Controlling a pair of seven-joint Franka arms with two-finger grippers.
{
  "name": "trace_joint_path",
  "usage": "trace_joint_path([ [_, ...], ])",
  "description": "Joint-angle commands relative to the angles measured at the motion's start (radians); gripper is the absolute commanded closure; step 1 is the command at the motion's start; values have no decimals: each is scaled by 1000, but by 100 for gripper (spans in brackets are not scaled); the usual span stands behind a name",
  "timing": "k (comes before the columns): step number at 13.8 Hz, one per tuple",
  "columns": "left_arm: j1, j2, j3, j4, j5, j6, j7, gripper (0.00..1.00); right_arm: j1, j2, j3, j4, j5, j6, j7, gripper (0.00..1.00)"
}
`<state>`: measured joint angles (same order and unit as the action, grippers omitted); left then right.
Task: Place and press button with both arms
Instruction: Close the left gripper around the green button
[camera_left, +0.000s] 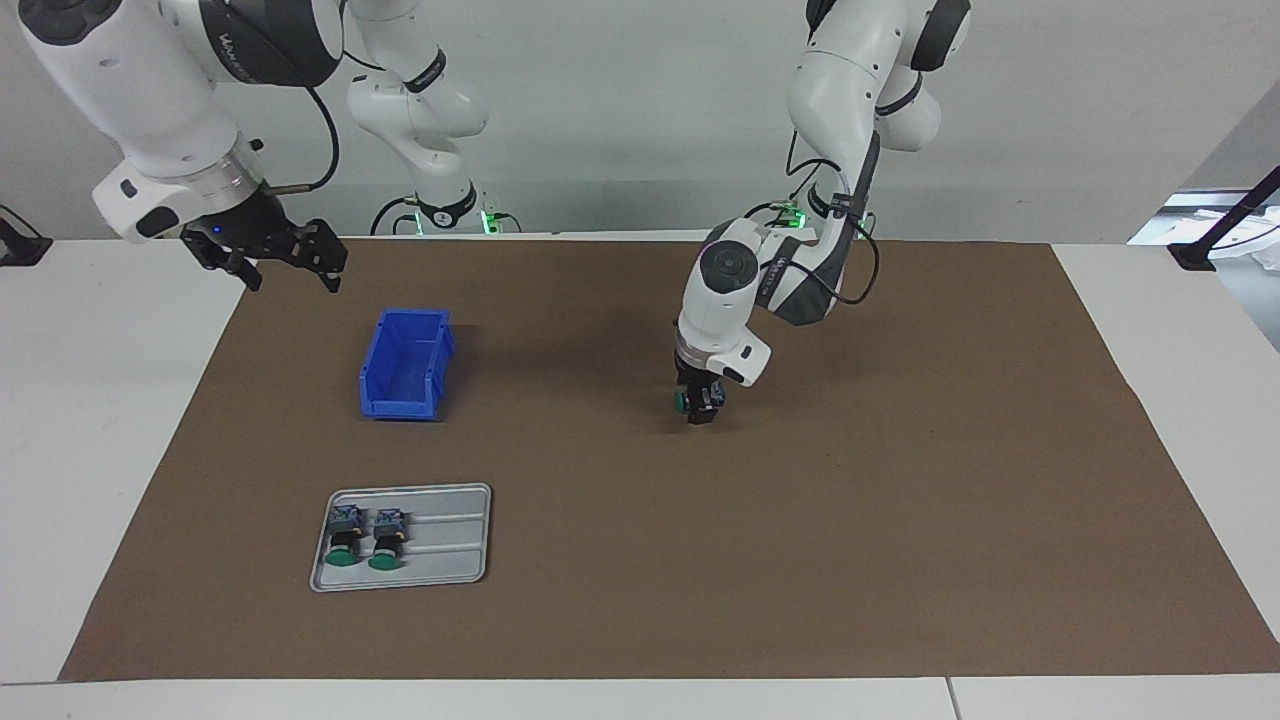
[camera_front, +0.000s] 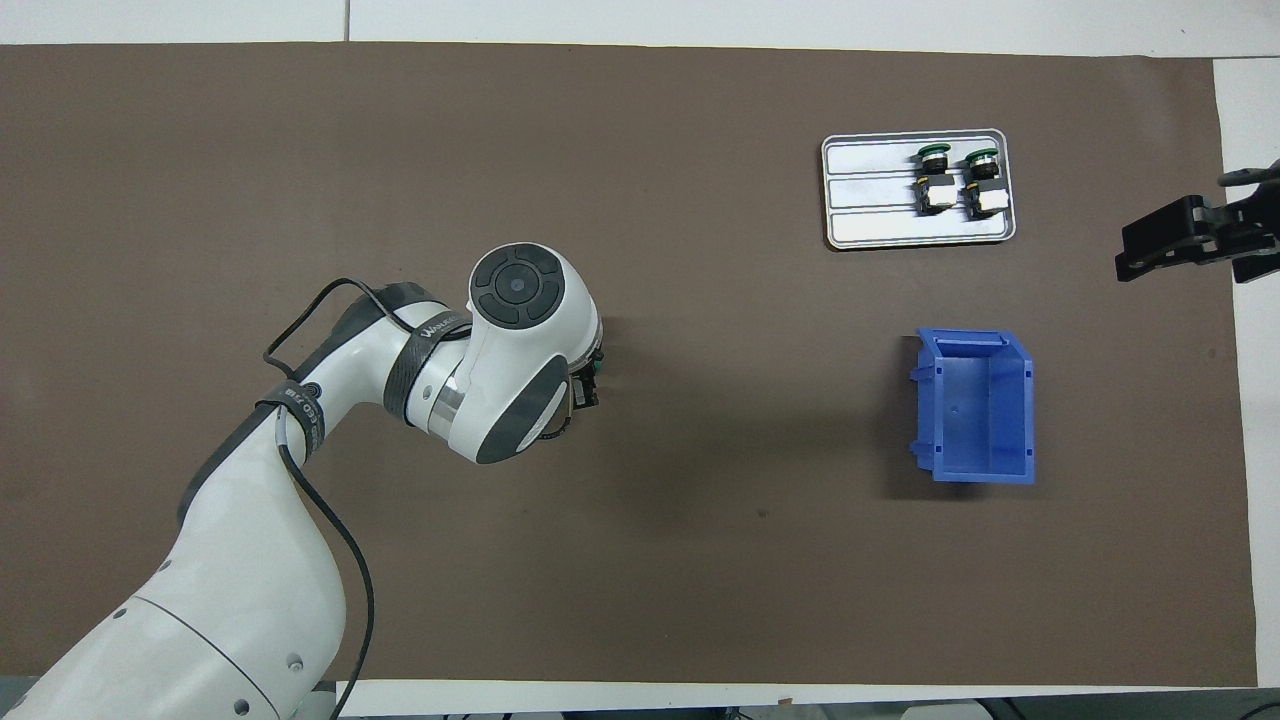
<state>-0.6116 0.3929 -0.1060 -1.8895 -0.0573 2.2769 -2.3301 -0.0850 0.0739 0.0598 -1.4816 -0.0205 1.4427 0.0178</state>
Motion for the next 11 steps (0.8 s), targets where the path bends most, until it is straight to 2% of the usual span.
trace_joint_path([
  [1,-17,-3,11,-19,-6,24,-9,33,-10,-26,6,-31,8,7,-22,2],
  [3,-19,-3,11,-22,-6,27,-6,40,-10,-26,6,-31,8,7,-21,2],
  [5,-22,-3,11,-19,-6,20,-5,56,-10,-26,6,-31,8,7,-21,2],
  [9,-22,-3,11,-8,-6,10,-3,79,-10,-26,6,-31,8,7,-21,2],
  [11,-22,-3,12,-3,-4,9,-3,84,-10,-26,6,-31,8,7,-21,2],
])
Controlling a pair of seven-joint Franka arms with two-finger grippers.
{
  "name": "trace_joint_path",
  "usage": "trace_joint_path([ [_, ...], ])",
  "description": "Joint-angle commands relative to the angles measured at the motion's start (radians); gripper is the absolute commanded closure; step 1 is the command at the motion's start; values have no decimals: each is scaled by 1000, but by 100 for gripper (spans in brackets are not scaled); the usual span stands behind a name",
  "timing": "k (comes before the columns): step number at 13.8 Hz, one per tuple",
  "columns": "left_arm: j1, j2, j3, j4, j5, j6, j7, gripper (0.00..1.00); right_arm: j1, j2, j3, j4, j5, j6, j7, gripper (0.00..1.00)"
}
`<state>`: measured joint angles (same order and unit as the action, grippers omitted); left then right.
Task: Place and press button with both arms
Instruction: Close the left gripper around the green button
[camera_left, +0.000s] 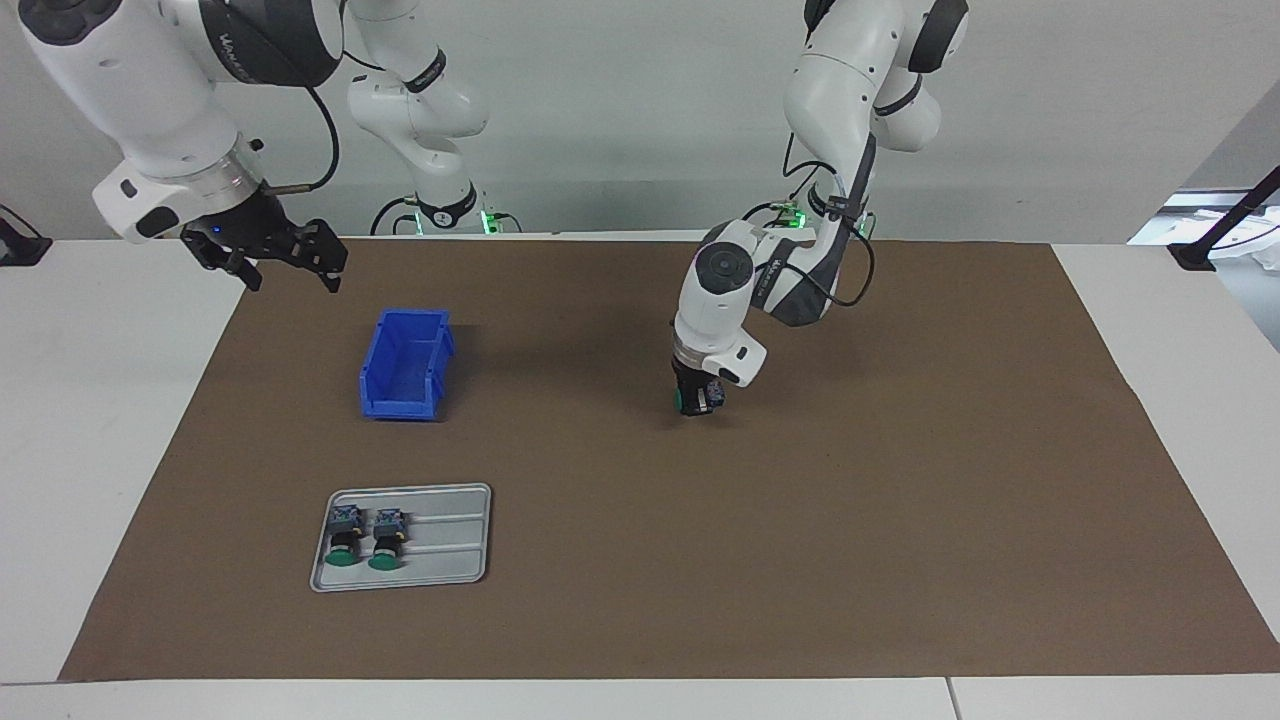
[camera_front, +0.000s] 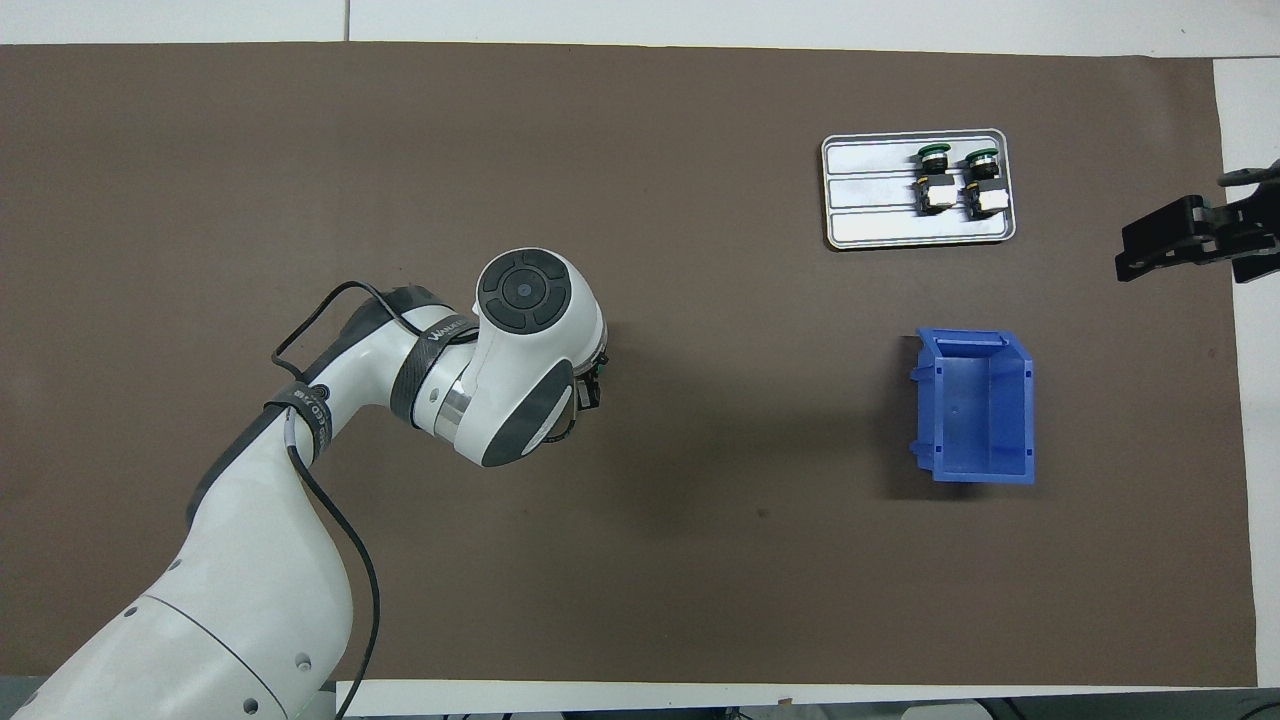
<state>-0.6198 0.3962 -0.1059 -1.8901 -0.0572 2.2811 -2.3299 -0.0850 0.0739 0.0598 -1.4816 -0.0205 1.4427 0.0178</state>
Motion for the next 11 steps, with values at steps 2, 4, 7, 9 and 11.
trace_joint_path([
  [2,-5,-17,11,3,-3,-9,3,91,-10,-26,6,-31,8,7,-22,2],
  [4,8,-48,14,2,-3,-14,7,97,-10,-26,6,-31,8,7,-22,2],
  [7,37,-88,12,-1,-4,-31,44,100,-10,-26,6,-31,8,7,-21,2],
  [9,61,-117,12,-3,-4,-37,96,100,-10,-26,6,-31,8,7,-22,2],
  [11,84,-138,11,-7,-7,-35,135,100,-10,-26,6,-31,8,7,-22,2],
])
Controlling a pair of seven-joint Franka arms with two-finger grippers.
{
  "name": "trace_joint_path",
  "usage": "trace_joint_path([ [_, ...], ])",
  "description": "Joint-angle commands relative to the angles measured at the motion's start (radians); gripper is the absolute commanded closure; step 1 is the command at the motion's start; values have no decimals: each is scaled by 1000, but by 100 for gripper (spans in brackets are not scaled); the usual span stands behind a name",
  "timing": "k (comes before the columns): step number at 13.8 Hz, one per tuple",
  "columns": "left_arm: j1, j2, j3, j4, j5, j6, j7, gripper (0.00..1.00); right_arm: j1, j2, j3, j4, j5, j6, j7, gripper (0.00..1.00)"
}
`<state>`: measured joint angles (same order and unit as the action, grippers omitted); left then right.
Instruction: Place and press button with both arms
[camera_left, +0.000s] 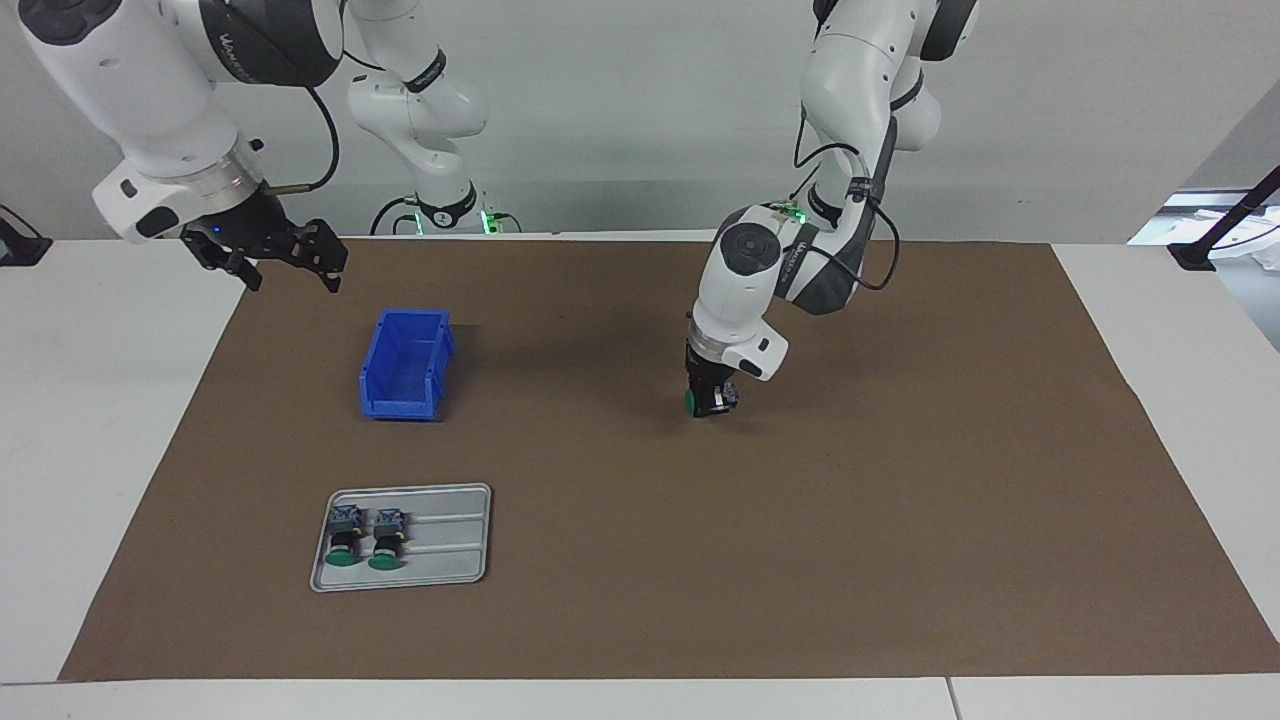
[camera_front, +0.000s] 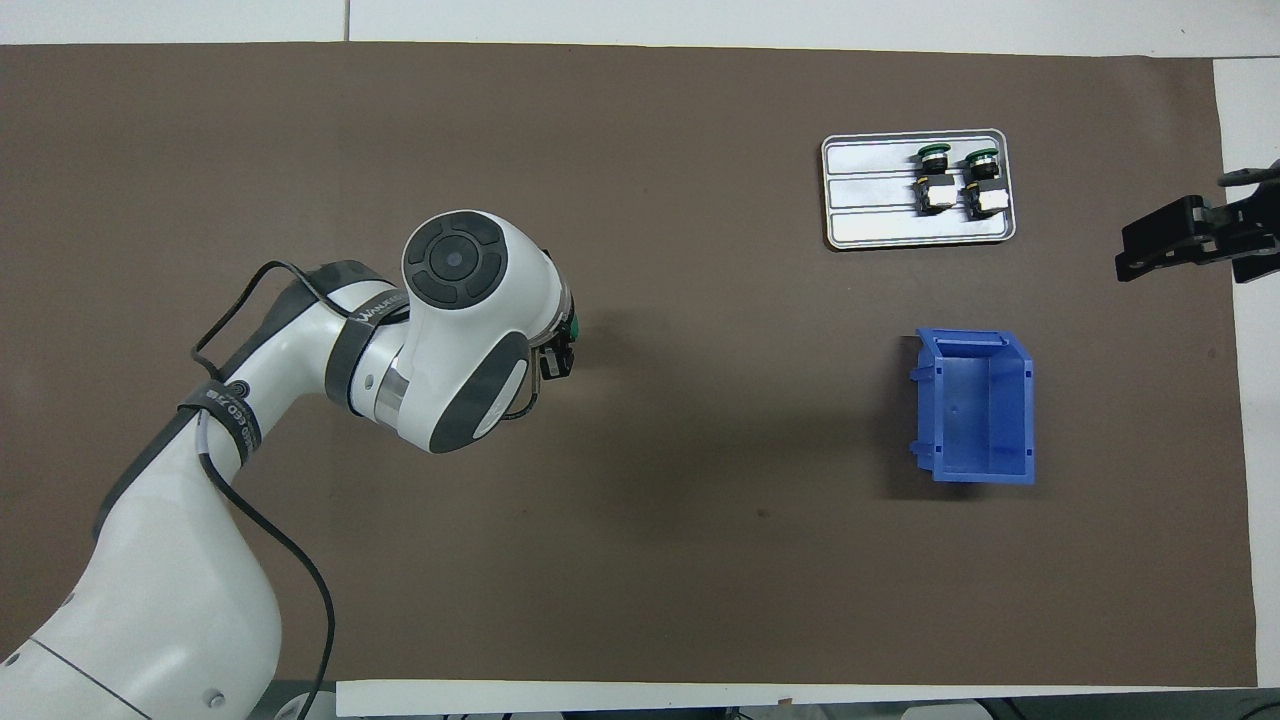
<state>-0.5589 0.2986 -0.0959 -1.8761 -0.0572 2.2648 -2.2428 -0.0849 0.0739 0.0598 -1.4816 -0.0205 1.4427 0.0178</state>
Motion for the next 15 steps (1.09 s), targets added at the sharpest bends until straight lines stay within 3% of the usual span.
trace_joint_path([
  [1,36,-44,-1,-23,-7,-19,76,100,-10,-26,6,-31,8,7,-21,2],
  [7,79,-53,-1,-40,-62,-17,247,100,-10,-26,6,-31,8,7,-21,2],
  [12,136,-56,1,-41,-364,-16,472,100,-10,-26,6,-31,10,7,-22,2],
  [15,136,-58,-1,-67,-572,63,587,99,-12,-26,6,-31,10,7,-22,2],
])
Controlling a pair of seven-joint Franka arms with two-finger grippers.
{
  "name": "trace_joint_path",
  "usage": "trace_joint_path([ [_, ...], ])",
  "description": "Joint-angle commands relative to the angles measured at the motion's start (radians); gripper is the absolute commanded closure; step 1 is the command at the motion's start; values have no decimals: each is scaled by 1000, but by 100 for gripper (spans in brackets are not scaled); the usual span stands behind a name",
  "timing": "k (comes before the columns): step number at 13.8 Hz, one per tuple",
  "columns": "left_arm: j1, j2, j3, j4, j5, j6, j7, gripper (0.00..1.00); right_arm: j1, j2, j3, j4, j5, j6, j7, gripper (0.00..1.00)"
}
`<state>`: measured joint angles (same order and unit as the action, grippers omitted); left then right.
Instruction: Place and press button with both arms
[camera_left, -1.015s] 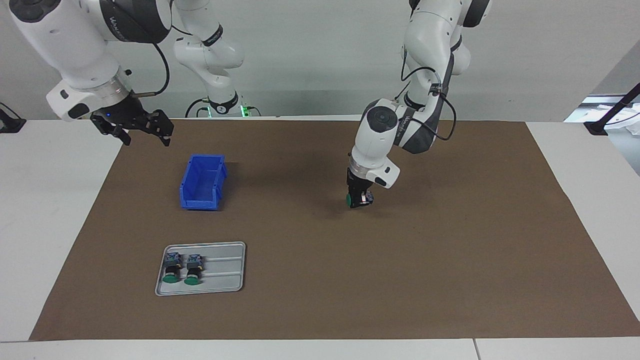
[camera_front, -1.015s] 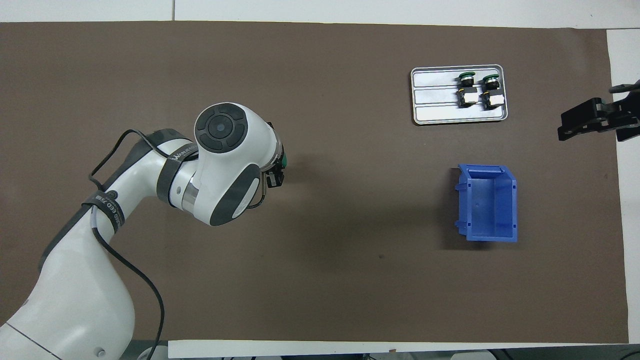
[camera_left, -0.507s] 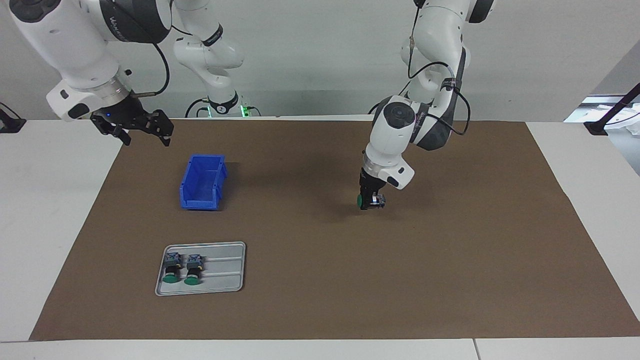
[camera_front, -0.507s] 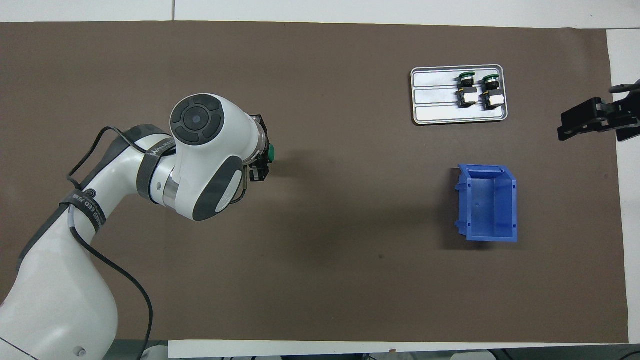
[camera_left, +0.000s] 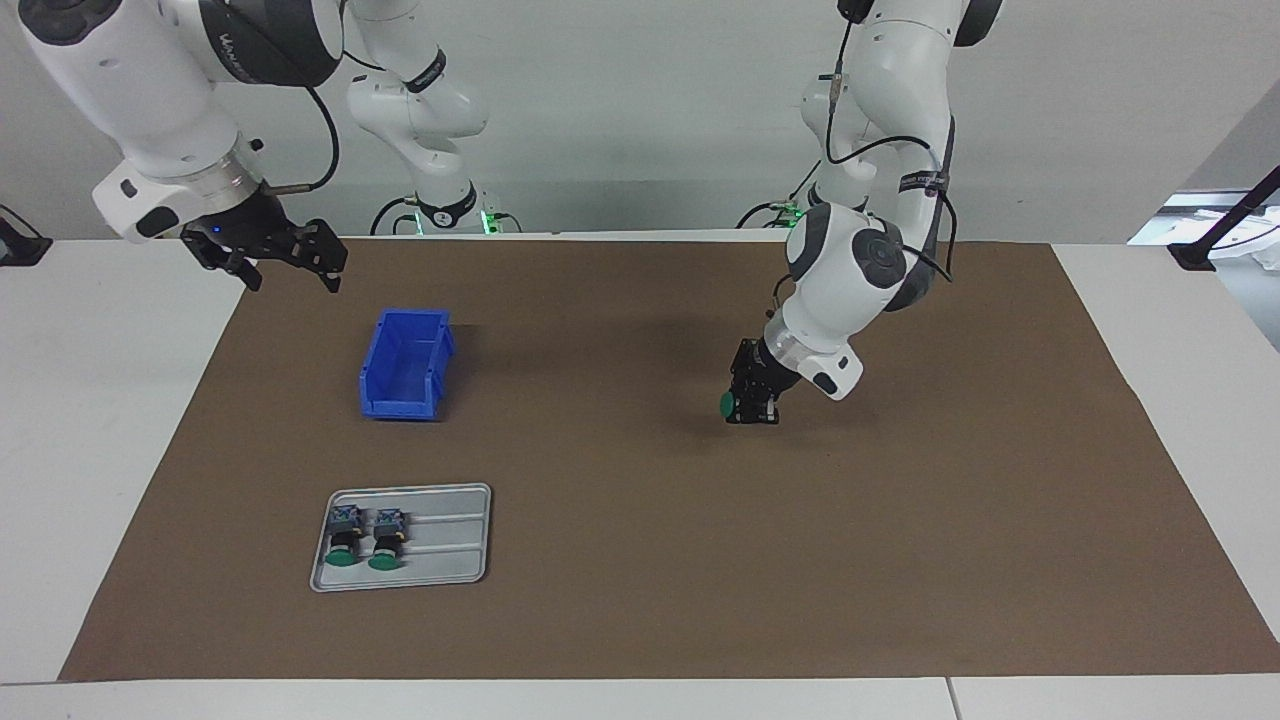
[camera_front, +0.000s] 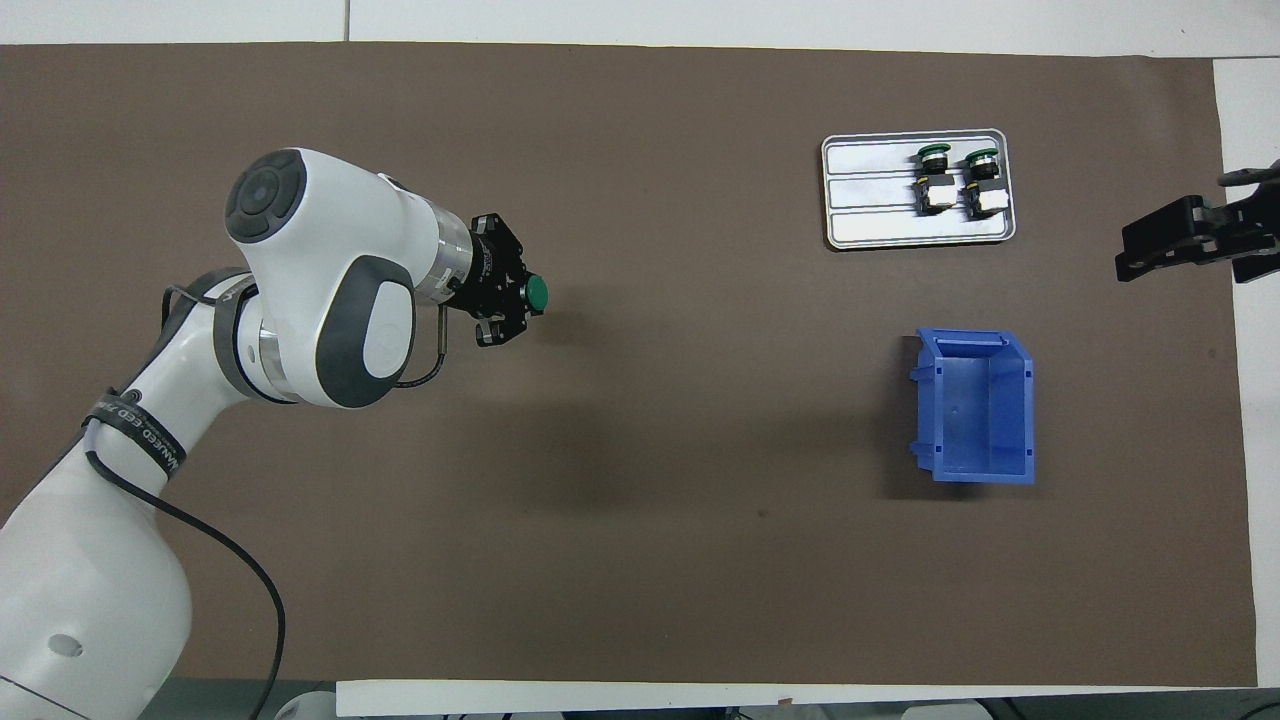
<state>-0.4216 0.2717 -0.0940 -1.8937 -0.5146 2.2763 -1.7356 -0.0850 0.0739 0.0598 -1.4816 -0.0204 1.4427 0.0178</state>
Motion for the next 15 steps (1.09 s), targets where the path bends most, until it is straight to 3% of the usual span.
trace_joint_path([
  [1,-8,-46,-3,-85,-199,75,155,99,-12,-26,6,-31,8,7,-22,2],
  [4,-6,-71,-3,-139,-527,106,389,99,-10,-26,6,-31,8,7,-21,2],
  [6,-37,-94,-3,-191,-666,150,519,100,-10,-26,6,-31,8,7,-22,2],
  [9,-109,-92,-3,-217,-780,329,522,100,-10,-26,6,-31,10,7,-21,2],
  [15,-109,-91,-3,-216,-828,286,527,100,-10,-26,6,-31,8,7,-21,2],
])
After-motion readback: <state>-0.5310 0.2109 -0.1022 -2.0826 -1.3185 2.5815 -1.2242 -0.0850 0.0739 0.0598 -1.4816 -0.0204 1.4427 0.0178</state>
